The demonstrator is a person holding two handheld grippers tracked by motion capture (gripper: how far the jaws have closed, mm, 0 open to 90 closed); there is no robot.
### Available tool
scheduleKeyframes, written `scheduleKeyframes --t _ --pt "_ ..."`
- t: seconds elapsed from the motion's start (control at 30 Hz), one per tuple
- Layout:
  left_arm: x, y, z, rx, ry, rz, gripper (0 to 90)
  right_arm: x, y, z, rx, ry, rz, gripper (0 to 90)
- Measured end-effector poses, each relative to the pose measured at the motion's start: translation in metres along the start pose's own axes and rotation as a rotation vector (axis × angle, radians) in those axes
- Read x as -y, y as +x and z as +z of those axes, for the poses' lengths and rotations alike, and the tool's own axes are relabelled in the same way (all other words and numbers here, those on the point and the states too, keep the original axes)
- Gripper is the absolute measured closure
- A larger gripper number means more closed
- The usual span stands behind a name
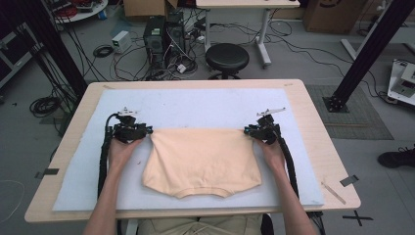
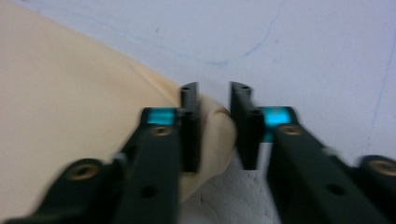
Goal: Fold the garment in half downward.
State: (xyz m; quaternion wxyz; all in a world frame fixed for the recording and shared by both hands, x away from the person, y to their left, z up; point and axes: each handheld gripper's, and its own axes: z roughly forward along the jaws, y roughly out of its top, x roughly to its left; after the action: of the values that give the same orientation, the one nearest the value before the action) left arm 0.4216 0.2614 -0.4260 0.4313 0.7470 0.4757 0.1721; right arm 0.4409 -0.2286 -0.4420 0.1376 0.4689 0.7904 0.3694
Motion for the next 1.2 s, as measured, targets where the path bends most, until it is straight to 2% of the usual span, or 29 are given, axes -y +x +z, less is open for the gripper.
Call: scheduleKeyframes --t 0.03,0.1,0.17,0.2,0.23,0.3,0.33,0.37,0.43,0.5,0.57,0.63,0.67,0.73,0.77,0.83,0.87,0.97,1.1,1.13,1.2 --pt "-0.001 0.001 -0.003 0.023 -0.025 -0.003 59.3 -0.001 0.000 -0.003 -0.009 -0.019 0.008 55.8" --pt "-0.002 0.002 -0.003 0.052 -0.033 -0.007 58.4 -0.002 -0.002 -0.007 -0.067 -0.053 0.027 48.2" --pt "0.001 0.003 0.004 0.087 -0.007 -0.021 57.6 -0.002 -0.003 -0.006 -0.082 -0.054 0.038 45.6" --pt "0.002 0.004 0.009 0.095 0.015 -0.023 56.9 -0.002 -0.004 -0.003 -0.087 -0.043 0.032 44.7" --pt "0.004 0.003 0.013 0.099 0.034 -0.023 56.3 -0.001 -0.004 0.000 -0.099 -0.027 0.047 44.3" --pt "0.007 0.002 0.021 0.126 0.067 -0.021 55.3 0.001 -0.004 0.007 -0.141 0.011 0.053 44.5" --pt "0.008 0.001 0.024 0.136 0.076 -0.014 55.4 0.002 -0.003 0.008 -0.140 0.013 0.045 45.1" --pt "0.009 -0.001 0.026 0.140 0.089 -0.006 56.2 0.001 -0.001 0.008 -0.128 0.020 0.035 47.4" --pt "0.010 -0.002 0.028 0.157 0.093 0.002 61.2 0.001 0.000 0.007 -0.139 0.027 0.016 59.0" --pt "0.010 -0.005 0.027 0.176 0.091 0.012 74.1 0.001 0.004 0.007 -0.129 0.038 -0.014 71.6" --pt "0.007 -0.008 0.027 0.141 0.085 0.032 79.8 -0.001 0.007 0.007 -0.116 0.029 -0.037 78.0" --pt "0.005 -0.007 0.027 0.105 0.086 0.023 81.6 -0.003 0.009 0.006 -0.075 0.008 -0.062 79.9" --pt "0.002 -0.005 0.029 0.093 0.110 0.005 81.9 -0.004 0.009 0.006 -0.055 -0.003 -0.060 80.4" --pt "-0.007 -0.005 0.035 0.054 0.114 0.000 82.0 -0.007 0.006 0.008 -0.018 -0.015 -0.064 80.7" --pt "-0.011 -0.006 0.037 0.035 0.111 0.014 82.0 -0.009 0.004 0.010 0.003 -0.011 -0.059 80.7" --pt "-0.023 -0.010 0.047 -0.010 0.136 0.036 82.1 -0.015 0.000 0.014 0.034 0.003 -0.056 80.6" --pt "-0.026 -0.011 0.052 -0.032 0.123 0.051 82.1 -0.019 -0.003 0.016 0.049 -0.005 -0.054 80.6" --pt "-0.032 -0.007 0.065 -0.056 0.151 0.049 82.0 -0.029 -0.011 0.022 0.086 -0.004 -0.033 80.3" --pt "-0.030 -0.003 0.074 -0.057 0.128 0.039 81.9 -0.034 -0.021 0.035 0.105 0.023 -0.016 78.8" --pt "-0.030 -0.001 0.073 -0.047 0.123 0.034 81.4 -0.034 -0.022 0.036 0.097 0.016 -0.016 76.9" --pt "-0.032 0.002 0.066 -0.063 0.108 0.003 74.6 -0.035 -0.023 0.034 0.117 0.017 -0.015 63.9"
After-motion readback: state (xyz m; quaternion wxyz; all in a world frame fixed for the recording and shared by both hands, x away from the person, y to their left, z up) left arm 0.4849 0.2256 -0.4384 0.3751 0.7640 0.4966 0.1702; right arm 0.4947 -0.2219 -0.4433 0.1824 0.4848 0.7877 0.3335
